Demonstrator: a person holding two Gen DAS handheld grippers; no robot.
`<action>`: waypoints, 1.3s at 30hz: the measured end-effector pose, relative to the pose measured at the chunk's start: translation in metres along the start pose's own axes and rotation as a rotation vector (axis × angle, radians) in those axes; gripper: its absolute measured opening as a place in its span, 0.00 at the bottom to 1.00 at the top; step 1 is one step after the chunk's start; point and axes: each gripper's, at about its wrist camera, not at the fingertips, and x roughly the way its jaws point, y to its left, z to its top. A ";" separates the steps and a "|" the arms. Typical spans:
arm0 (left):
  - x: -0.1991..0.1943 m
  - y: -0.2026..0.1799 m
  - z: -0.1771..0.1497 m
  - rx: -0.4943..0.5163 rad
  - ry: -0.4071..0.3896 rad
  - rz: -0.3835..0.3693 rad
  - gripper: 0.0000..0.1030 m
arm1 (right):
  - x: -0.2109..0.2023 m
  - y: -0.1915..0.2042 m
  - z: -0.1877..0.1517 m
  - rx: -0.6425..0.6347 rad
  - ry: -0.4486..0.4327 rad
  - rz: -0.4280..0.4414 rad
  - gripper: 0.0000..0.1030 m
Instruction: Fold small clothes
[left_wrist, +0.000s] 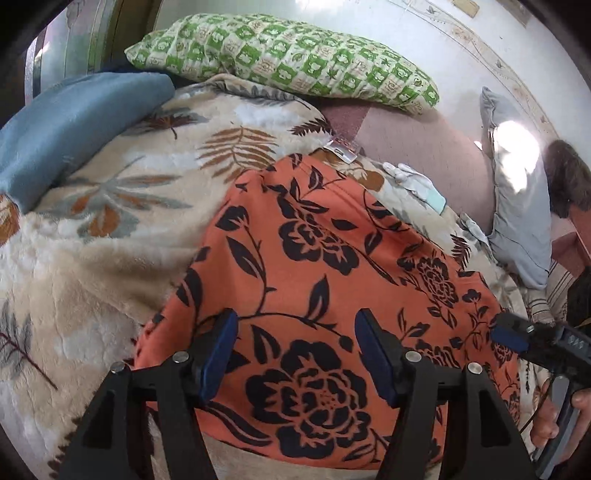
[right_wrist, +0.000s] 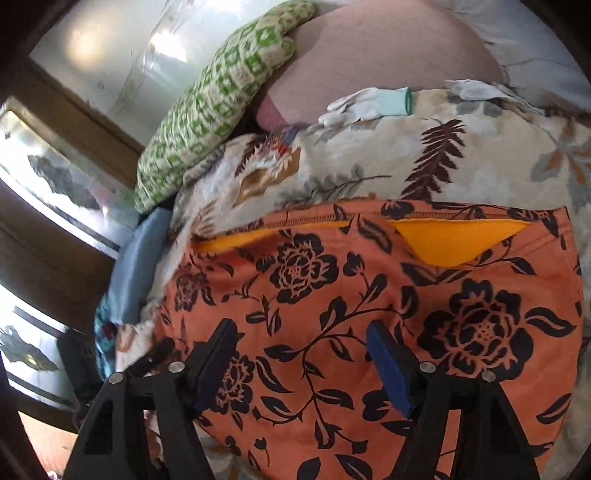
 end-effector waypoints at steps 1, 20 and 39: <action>0.000 0.001 0.000 -0.004 -0.002 -0.005 0.65 | 0.010 0.004 -0.003 -0.009 0.025 -0.036 0.67; -0.022 0.038 0.008 -0.079 -0.051 0.044 0.46 | 0.081 0.059 0.061 -0.024 0.092 -0.037 0.38; -0.035 0.062 0.004 -0.025 -0.050 0.070 0.54 | 0.138 0.110 0.091 -0.073 -0.024 -0.130 0.37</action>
